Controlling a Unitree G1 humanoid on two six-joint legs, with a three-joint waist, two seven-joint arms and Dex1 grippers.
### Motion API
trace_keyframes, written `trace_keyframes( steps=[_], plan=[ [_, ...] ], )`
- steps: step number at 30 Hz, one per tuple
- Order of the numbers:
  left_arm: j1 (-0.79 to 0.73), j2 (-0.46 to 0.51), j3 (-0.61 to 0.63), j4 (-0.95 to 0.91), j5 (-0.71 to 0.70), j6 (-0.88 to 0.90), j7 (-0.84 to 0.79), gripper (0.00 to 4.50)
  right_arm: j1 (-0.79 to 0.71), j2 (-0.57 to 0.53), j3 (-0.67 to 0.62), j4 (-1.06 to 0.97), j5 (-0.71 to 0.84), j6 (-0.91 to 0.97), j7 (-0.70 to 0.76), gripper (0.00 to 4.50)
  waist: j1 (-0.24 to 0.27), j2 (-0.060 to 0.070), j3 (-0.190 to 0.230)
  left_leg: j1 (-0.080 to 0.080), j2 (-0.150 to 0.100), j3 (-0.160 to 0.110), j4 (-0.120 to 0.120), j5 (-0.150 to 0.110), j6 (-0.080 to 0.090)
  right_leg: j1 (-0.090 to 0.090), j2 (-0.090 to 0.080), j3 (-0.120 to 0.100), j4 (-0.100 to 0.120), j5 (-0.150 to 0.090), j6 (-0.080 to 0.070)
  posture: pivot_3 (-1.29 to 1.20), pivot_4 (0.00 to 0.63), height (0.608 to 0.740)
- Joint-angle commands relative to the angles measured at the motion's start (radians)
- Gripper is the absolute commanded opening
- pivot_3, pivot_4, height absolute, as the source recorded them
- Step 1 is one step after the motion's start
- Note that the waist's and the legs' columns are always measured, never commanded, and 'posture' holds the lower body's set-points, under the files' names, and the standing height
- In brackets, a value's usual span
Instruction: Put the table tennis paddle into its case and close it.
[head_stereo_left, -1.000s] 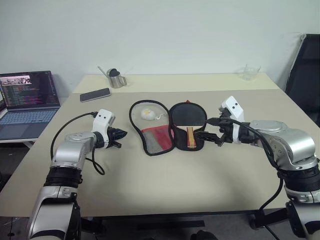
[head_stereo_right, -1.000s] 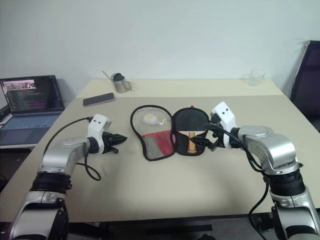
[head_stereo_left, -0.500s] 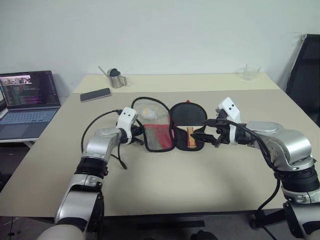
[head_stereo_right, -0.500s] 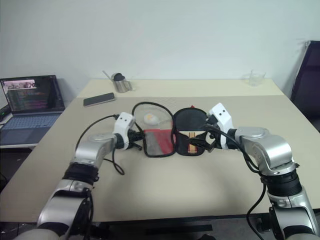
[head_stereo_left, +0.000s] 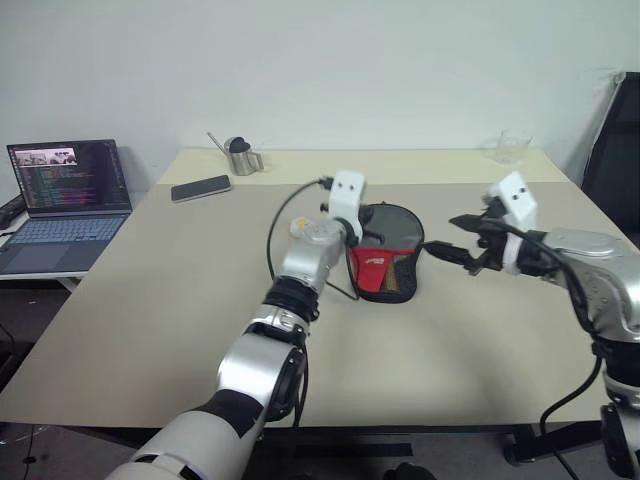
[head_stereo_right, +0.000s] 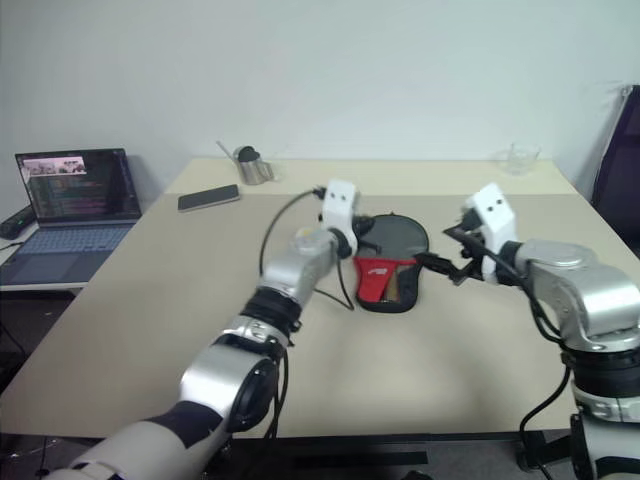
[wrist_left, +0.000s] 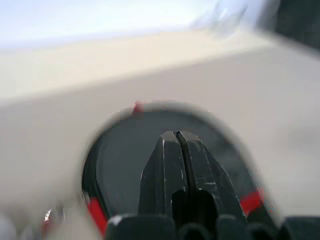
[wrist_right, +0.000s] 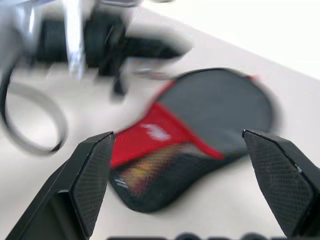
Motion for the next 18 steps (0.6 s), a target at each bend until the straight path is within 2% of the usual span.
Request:
trace_keyframes(
  steps=[1, 4, 7, 10, 14, 18],
  plan=[
    [-0.020, 0.015, 0.007, 0.009, 0.018, -0.075, 0.009, 0.04, 0.014, -0.005, -0.061, -0.061, 0.033, 0.019, -0.027, 4.50, -0.002, 0.000, 0.000, 0.000, 0.000, 0.001, 0.000, 0.000, 0.000, 0.000, 0.000, 0.000, 0.000, 0.000, 0.000, 0.00, 0.150, 0.740],
    [-0.002, 0.078, 0.042, -0.074, -0.029, -0.125, -0.104, 0.04, 0.024, 0.056, -0.131, -0.055, 0.086, 0.084, -0.083, 4.50, -0.003, 0.000, 0.000, 0.000, 0.001, 0.001, 0.000, 0.000, 0.000, -0.001, 0.000, 0.000, 0.001, 0.000, 0.000, 0.00, 0.150, 0.740],
    [0.034, 0.161, 0.088, -0.247, -0.151, -0.047, -0.325, 0.04, 0.011, 0.180, -0.205, 0.013, 0.116, 0.164, -0.194, 4.50, -0.006, 0.000, 0.000, 0.000, 0.003, 0.002, 0.000, 0.000, 0.000, -0.001, 0.001, 0.001, 0.001, 0.001, -0.002, 0.00, 0.150, 0.740],
    [0.081, 0.258, 0.124, -0.425, -0.253, 0.074, -0.461, 0.57, 0.025, 0.258, -0.199, 0.073, 0.075, 0.166, -0.281, 4.50, -0.007, 0.000, 0.000, 0.000, 0.003, 0.002, 0.000, 0.000, -0.001, -0.001, 0.001, 0.002, 0.001, 0.001, -0.002, 0.00, 0.150, 0.740],
    [0.203, 0.436, 0.091, -0.644, -0.316, 0.249, -0.640, 1.93, 0.004, 0.369, -0.250, 0.200, 0.062, 0.195, -0.397, 4.50, -0.009, 0.002, -0.001, 0.000, 0.003, 0.001, 0.000, 0.000, -0.001, -0.001, 0.001, 0.002, 0.000, 0.001, -0.002, 0.00, 0.150, 0.740],
    [0.322, 0.562, 0.096, -0.788, -0.352, 0.352, -0.703, 3.28, -0.010, 0.426, -0.301, 0.268, 0.088, 0.215, -0.445, 4.50, -0.019, 0.002, -0.001, 0.000, 0.003, 0.001, 0.001, 0.000, 0.000, -0.001, 0.001, 0.002, 0.001, 0.001, -0.002, 0.00, 0.150, 0.740]
  ],
)
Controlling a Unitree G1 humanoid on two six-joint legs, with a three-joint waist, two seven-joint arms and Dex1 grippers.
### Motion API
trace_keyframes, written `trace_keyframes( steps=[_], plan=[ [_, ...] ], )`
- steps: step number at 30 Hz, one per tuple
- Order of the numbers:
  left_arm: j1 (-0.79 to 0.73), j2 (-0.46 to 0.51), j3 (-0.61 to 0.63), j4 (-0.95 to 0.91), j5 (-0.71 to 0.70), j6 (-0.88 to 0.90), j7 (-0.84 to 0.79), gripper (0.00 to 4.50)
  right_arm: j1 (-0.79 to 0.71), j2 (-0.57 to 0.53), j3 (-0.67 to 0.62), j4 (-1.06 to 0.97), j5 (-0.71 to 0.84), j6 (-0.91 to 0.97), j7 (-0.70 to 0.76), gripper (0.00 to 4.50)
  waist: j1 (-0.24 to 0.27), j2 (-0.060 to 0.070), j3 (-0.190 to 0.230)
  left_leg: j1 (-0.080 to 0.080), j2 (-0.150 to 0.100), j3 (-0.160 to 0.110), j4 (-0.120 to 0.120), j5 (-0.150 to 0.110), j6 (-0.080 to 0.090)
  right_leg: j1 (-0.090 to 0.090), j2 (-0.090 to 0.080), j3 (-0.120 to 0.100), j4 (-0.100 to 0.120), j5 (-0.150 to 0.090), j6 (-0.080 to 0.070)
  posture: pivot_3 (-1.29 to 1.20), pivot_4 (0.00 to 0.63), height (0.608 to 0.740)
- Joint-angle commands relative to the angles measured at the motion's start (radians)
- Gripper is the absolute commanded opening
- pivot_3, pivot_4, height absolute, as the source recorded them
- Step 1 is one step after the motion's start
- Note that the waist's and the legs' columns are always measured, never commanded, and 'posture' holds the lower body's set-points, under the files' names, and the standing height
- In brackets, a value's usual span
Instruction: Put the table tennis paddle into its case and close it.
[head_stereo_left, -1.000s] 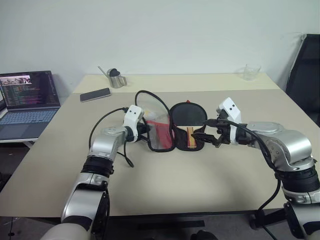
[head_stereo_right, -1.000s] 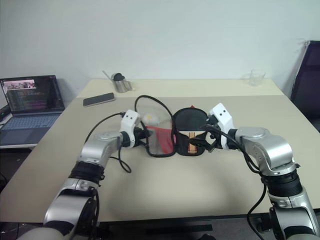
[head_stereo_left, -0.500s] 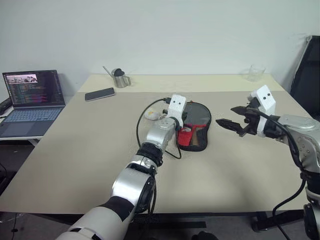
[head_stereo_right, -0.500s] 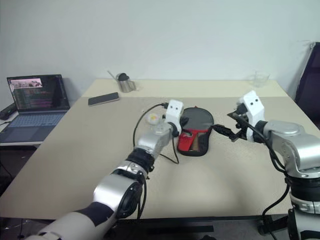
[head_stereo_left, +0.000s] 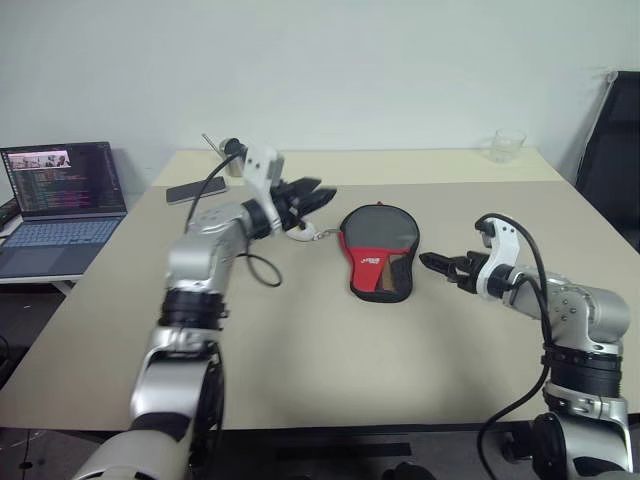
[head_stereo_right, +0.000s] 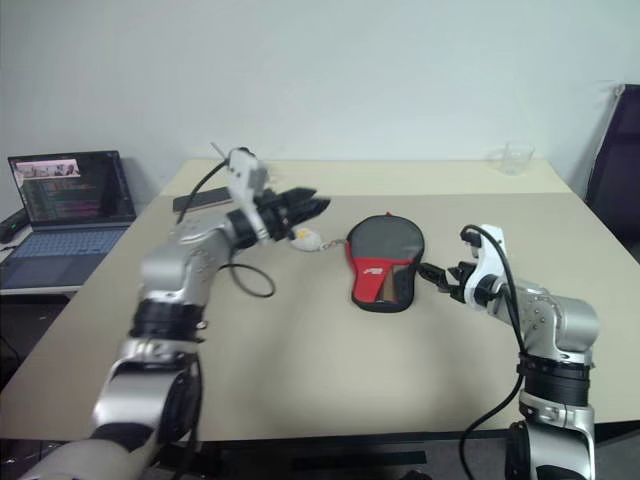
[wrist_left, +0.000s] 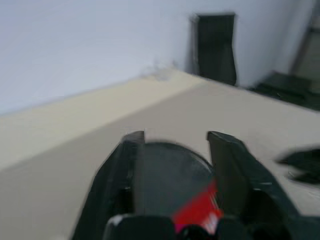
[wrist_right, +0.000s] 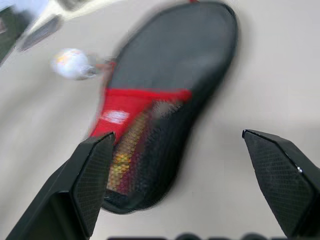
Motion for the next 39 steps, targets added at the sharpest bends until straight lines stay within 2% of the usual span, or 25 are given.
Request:
trace_keyframes(
  steps=[1, 3, 4, 10, 14, 21, 27, 39],
  plan=[
    [0.076, 0.095, 0.010, -0.163, -0.052, 0.083, -0.068, 3.71, -0.031, 0.032, -0.066, 0.016, 0.039, 0.016, -0.029, 4.50, -0.003, 0.000, 0.000, 0.000, 0.000, 0.000, 0.000, 0.000, 0.000, 0.000, 0.000, 0.000, 0.000, 0.000, 0.000, 0.00, 0.150, 0.740],
    [0.122, 0.134, 0.024, -0.210, -0.070, 0.113, -0.081, 4.32, -0.040, 0.062, -0.111, 0.043, 0.067, 0.037, -0.042, 4.50, -0.007, 0.000, 0.000, 0.000, 0.000, 0.000, 0.000, 0.000, 0.000, 0.000, 0.000, 0.000, 0.000, 0.000, 0.000, 0.00, 0.150, 0.740],
    [0.137, 0.147, 0.026, -0.225, -0.074, 0.123, -0.079, 4.46, -0.044, 0.073, -0.129, 0.056, 0.079, 0.048, -0.046, 4.50, -0.007, 0.000, 0.000, 0.000, 0.000, 0.000, 0.000, 0.000, 0.000, 0.000, 0.000, 0.000, 0.000, 0.000, 0.000, 0.00, 0.150, 0.740],
    [0.230, 0.198, 0.032, -0.300, -0.064, 0.148, -0.038, 4.46, -0.057, 0.160, -0.236, 0.114, 0.143, 0.088, -0.107, 4.50, -0.011, 0.000, 0.000, 0.001, 0.000, 0.000, 0.000, 0.000, 0.000, 0.001, 0.000, 0.000, 0.000, 0.000, 0.000, 0.00, 0.150, 0.740],
    [0.274, 0.225, -0.015, -0.323, -0.006, 0.103, -0.030, 4.46, -0.036, 0.186, -0.215, 0.118, 0.143, 0.086, -0.125, 4.50, -0.012, 0.000, 0.000, 0.001, 0.001, 0.000, 0.000, 0.000, 0.000, 0.001, 0.001, 0.000, 0.001, 0.000, 0.000, 0.00, 0.150, 0.740],
    [0.298, 0.231, -0.028, -0.362, -0.022, 0.114, -0.046, 4.46, -0.027, 0.262, -0.181, 0.159, 0.133, 0.043, -0.156, 4.50, -0.018, -0.001, -0.002, 0.003, 0.001, 0.000, 0.000, 0.000, 0.001, 0.002, 0.001, 0.000, 0.001, 0.001, -0.001, 0.00, 0.150, 0.740],
    [0.300, 0.227, -0.031, -0.370, -0.021, 0.117, -0.041, 4.46, -0.028, 0.330, -0.157, 0.171, 0.141, 0.012, -0.179, 4.50, -0.035, -0.001, -0.002, 0.011, 0.006, 0.003, -0.002, -0.002, 0.004, 0.006, 0.007, 0.002, 0.002, 0.002, -0.003, 0.00, 0.150, 0.740],
    [0.302, 0.221, -0.027, -0.378, -0.028, 0.119, -0.026, 4.46, -0.040, 0.400, -0.166, 0.150, 0.209, 0.060, -0.200, 4.50, -0.040, -0.001, -0.002, 0.016, 0.008, 0.006, -0.003, -0.002, 0.004, 0.009, 0.011, 0.009, 0.001, 0.002, -0.004, 0.00, 0.150, 0.740]
  ],
)
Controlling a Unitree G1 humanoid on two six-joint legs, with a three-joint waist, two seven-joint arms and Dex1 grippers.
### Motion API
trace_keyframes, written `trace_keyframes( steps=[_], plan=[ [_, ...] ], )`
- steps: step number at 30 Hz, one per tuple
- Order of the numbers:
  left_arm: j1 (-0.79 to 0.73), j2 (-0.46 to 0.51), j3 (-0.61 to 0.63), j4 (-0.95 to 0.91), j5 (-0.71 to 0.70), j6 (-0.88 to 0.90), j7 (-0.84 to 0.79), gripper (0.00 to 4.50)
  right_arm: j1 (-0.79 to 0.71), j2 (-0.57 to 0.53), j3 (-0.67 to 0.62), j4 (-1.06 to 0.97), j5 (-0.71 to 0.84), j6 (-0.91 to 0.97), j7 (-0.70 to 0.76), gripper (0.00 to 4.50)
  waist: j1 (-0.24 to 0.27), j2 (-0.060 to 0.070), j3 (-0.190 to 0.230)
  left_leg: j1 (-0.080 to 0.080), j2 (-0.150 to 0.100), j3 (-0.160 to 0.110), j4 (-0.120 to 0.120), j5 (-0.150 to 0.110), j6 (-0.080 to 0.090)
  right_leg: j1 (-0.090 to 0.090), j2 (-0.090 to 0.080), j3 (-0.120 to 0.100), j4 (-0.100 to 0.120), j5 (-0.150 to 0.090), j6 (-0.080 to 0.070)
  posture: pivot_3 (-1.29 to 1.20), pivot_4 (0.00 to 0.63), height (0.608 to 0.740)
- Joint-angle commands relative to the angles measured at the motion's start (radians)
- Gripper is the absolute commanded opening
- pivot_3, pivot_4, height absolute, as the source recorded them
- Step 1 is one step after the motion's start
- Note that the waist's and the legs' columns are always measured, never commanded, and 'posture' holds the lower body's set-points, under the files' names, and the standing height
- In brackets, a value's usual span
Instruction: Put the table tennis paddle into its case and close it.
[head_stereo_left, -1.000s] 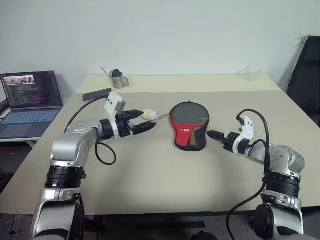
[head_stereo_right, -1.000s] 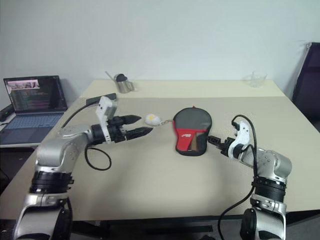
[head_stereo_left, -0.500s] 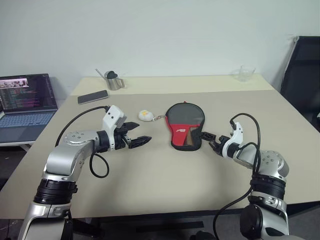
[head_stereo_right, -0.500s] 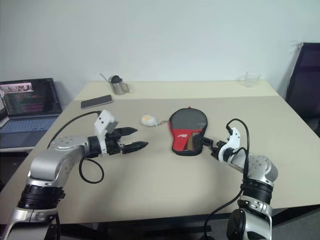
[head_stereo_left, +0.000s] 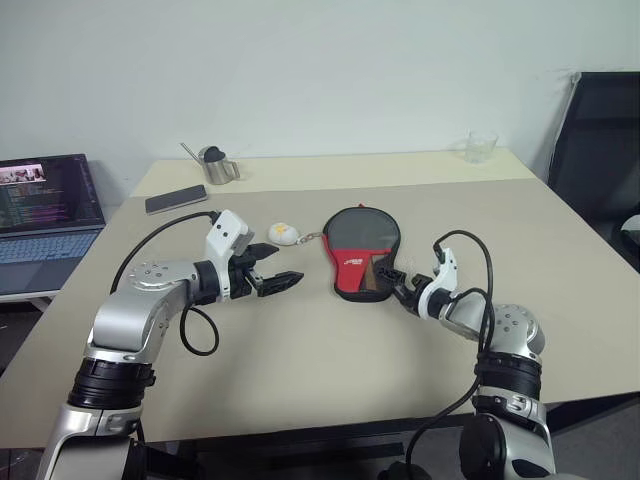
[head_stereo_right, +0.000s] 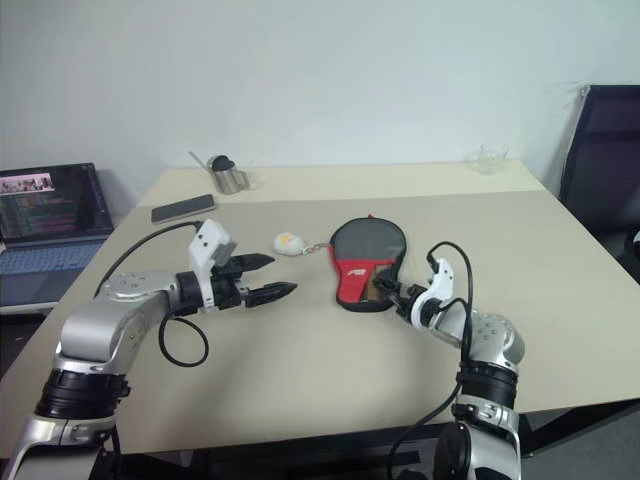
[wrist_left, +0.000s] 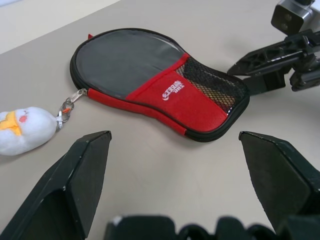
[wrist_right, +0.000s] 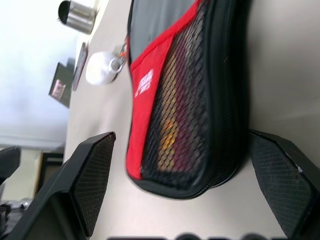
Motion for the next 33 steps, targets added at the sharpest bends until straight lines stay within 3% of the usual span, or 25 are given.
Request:
trace_keyframes(
  steps=[1, 17, 21, 31, 33],
  plan=[
    [-0.014, -0.003, 0.013, -0.048, -0.018, -0.005, 0.005, 4.46, -0.007, 0.033, 0.006, -0.010, 0.054, 0.048, -0.014, 4.50, 0.000, 0.000, 0.000, 0.000, 0.000, 0.000, 0.000, 0.000, 0.000, 0.000, 0.000, 0.000, 0.000, 0.000, 0.000, 0.00, 0.150, 0.740],
    [-0.016, -0.004, 0.007, -0.045, -0.013, -0.009, 0.021, 4.46, -0.058, 0.030, 0.022, 0.124, 0.047, -0.077, -0.035, 4.50, -0.001, 0.000, 0.000, 0.002, 0.002, 0.004, -0.001, 0.000, 0.000, -0.001, 0.003, 0.005, 0.000, 0.002, -0.001, 0.00, 0.150, 0.740],
    [-0.015, -0.002, 0.009, -0.049, -0.016, -0.007, 0.023, 4.50, -0.049, 0.026, 0.027, 0.148, 0.024, -0.113, -0.066, 3.58, -0.001, 0.000, 0.000, 0.002, 0.003, 0.006, -0.001, 0.000, 0.000, -0.001, 0.004, 0.006, 0.000, 0.003, 0.000, 0.00, 0.150, 0.740],
    [-0.015, -0.003, 0.008, -0.048, -0.012, -0.011, 0.025, 4.50, -0.046, 0.008, 0.040, 0.169, 0.035, -0.144, -0.082, 0.04, -0.001, -0.002, -0.001, 0.002, 0.003, 0.007, -0.001, 0.000, 0.000, -0.001, 0.004, 0.008, -0.001, 0.003, 0.000, 0.00, 0.150, 0.740],
    [-0.017, -0.005, 0.006, -0.045, -0.010, -0.014, 0.026, 4.50, -0.045, 0.005, 0.041, 0.168, 0.038, -0.144, -0.084, 0.01, 0.001, -0.002, -0.001, 0.002, 0.003, 0.007, -0.001, 0.000, 0.000, -0.001, 0.004, 0.008, -0.001, 0.004, 0.000, 0.00, 0.150, 0.740]
  ],
)
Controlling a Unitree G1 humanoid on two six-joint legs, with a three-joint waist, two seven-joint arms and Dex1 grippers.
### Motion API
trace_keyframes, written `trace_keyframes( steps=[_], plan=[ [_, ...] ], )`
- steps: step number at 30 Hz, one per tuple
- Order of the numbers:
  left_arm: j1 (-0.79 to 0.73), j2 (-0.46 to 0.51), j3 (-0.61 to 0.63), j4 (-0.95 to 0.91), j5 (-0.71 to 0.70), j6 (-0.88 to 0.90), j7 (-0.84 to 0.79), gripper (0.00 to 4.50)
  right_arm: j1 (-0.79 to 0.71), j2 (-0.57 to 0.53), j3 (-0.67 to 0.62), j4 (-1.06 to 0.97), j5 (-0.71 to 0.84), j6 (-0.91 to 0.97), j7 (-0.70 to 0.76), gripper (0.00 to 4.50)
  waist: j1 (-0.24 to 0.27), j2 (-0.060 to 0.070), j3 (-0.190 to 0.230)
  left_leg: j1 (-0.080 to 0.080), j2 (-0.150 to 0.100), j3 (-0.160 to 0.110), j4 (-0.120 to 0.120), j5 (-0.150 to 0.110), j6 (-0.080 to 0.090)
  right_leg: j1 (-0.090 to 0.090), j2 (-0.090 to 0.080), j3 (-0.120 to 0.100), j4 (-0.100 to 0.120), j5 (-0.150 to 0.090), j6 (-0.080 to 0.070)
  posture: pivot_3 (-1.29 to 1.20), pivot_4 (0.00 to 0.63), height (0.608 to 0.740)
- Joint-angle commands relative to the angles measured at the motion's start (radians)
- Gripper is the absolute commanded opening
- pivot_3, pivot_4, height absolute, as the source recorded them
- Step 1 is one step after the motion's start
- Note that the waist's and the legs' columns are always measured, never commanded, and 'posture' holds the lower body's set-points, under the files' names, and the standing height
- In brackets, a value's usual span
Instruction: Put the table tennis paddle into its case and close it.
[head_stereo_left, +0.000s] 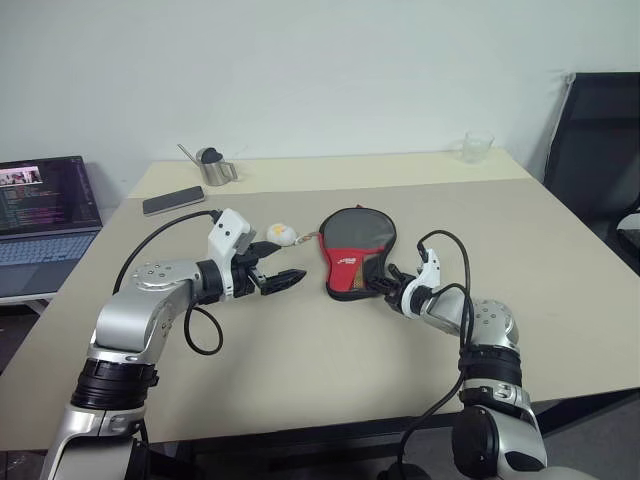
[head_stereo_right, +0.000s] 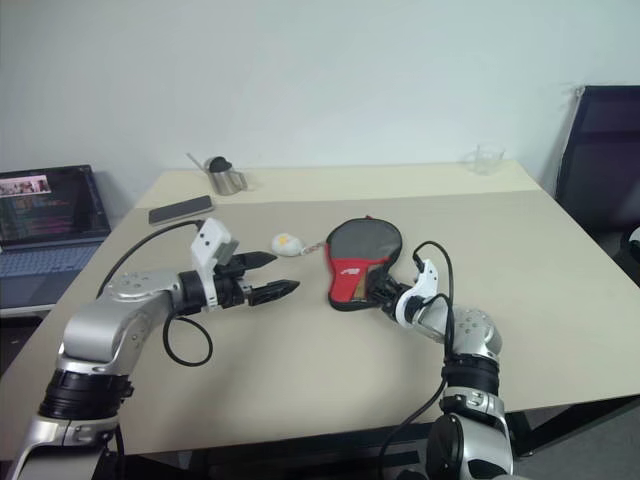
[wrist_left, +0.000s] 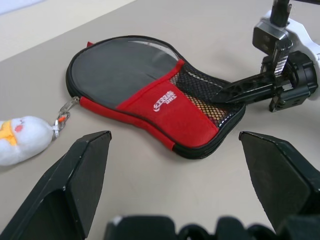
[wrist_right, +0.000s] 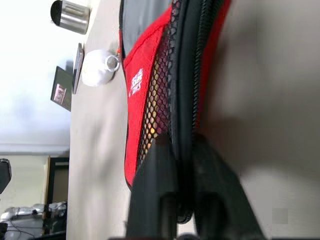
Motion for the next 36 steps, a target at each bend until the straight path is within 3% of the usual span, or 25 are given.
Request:
trace_keyframes(
  steps=[1, 21, 36],
  plan=[
    [-0.018, 0.007, 0.006, -0.027, 0.002, -0.017, 0.003, 4.50, 0.010, -0.005, 0.009, 0.004, 0.003, -0.009, -0.012, 0.01, 0.001, 0.000, 0.000, 0.000, 0.000, 0.000, 0.000, 0.000, 0.000, 0.000, 0.000, 0.000, 0.000, 0.000, 0.000, 0.00, 0.150, 0.740],
    [-0.088, -0.001, -0.050, 0.066, 0.032, -0.061, -0.059, 4.50, 0.294, -0.263, 0.122, -0.430, 0.173, 0.475, 0.173, 0.01, 0.031, 0.000, 0.000, -0.008, 0.000, -0.001, -0.001, -0.003, 0.005, 0.000, -0.001, -0.003, -0.015, 0.000, 0.001, 0.00, 0.150, 0.740],
    [-0.115, -0.007, -0.072, 0.104, 0.044, -0.077, -0.097, 4.50, 0.554, -0.389, 0.193, -0.667, 0.466, 0.495, 0.189, 0.01, 0.031, 0.000, 0.000, -0.012, 0.000, -0.002, -0.001, -0.004, 0.006, -0.002, -0.001, -0.005, -0.017, 0.000, 0.002, 0.00, 0.150, 0.740]
  ],
)
